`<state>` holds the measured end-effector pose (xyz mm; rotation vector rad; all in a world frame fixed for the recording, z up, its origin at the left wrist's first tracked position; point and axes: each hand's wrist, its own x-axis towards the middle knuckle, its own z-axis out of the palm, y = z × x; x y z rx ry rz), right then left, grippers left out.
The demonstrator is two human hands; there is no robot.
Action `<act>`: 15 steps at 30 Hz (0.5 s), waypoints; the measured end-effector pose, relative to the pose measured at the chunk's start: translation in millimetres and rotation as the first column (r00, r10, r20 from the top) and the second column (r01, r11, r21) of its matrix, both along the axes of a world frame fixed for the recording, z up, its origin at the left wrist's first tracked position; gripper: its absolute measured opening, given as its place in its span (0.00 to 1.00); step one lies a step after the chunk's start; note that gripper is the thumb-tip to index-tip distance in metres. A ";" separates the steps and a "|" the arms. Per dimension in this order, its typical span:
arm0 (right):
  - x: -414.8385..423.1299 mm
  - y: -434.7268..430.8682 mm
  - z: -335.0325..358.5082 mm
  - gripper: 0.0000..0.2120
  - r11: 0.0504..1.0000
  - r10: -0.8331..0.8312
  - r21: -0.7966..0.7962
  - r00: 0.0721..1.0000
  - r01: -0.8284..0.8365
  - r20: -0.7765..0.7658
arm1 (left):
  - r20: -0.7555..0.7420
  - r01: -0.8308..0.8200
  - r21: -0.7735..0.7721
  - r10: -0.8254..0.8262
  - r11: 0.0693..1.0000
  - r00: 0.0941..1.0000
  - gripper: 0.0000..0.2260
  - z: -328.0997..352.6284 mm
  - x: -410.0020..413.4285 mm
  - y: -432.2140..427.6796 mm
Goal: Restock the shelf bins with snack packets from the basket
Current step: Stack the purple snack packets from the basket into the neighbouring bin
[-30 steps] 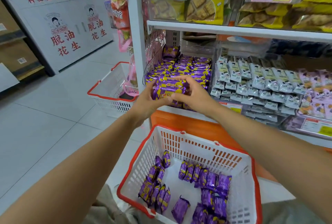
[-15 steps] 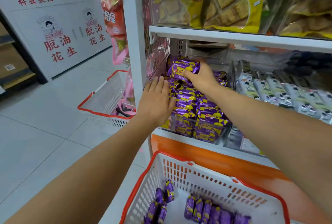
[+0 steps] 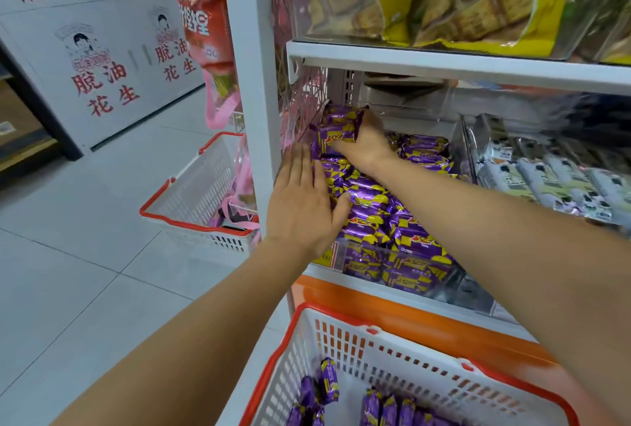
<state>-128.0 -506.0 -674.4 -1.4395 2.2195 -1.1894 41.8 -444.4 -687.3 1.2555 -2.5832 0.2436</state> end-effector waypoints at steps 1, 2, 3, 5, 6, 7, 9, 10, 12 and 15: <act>1.7 -0.3 -1.3 0.33 1.000 0.000 0.006 1.000 0.000 -0.012 | -0.002 -0.003 -0.004 0.003 1.000 1.000 0.42 0.5 0.1 0.0; 3.4 -0.8 -2.6 0.37 1.000 -0.005 0.006 1.000 0.005 -0.030 | -0.006 -0.004 -0.007 0.004 1.000 1.000 0.42 0.6 0.2 0.2; 4.2 -3.0 -4.3 0.40 1.000 -0.009 0.002 0.999 0.009 -0.042 | -0.012 -0.003 -0.008 0.003 1.000 1.000 0.42 0.6 0.3 0.3; 5.4 -7.1 -5.0 0.44 0.999 -0.025 0.039 0.998 0.028 -0.065 | -0.021 -0.002 -0.005 0.002 1.000 1.000 0.42 1.0 0.6 0.6; 5.5 -8.5 -4.8 0.46 0.996 -0.039 0.077 0.994 0.047 -0.101 | -0.021 -0.003 -0.004 0.003 1.000 1.000 0.43 1.1 0.6 0.6; 5.3 -8.7 -4.3 0.47 0.992 -0.052 0.108 0.988 0.069 -0.146 | -0.018 -0.004 -0.003 0.004 1.000 1.000 0.43 1.2 0.6 0.5; 3.8 -7.1 -3.5 0.49 0.984 -0.064 0.151 0.982 0.092 -0.178 | -0.008 -0.003 -0.001 0.003 1.000 1.000 0.43 1.4 0.9 0.1; 2.4 -6.3 -3.4 0.49 0.981 -0.063 0.170 0.983 0.092 -0.170 | -0.004 -0.002 -0.002 0.002 1.000 1.000 0.43 1.1 1.2 -0.1; -0.8 -4.9 -3.9 0.51 0.978 -0.055 0.190 0.987 0.084 -0.152 | 0.010 -0.002 -0.007 0.002 1.000 1.000 0.43 0.1 1.4 -0.8; -4.7 -1.2 -2.5 0.51 0.979 -0.063 0.186 0.991 0.084 -0.116 | 0.059 -0.006 -0.014 0.006 1.000 0.998 0.43 1.7 2.2 -1.4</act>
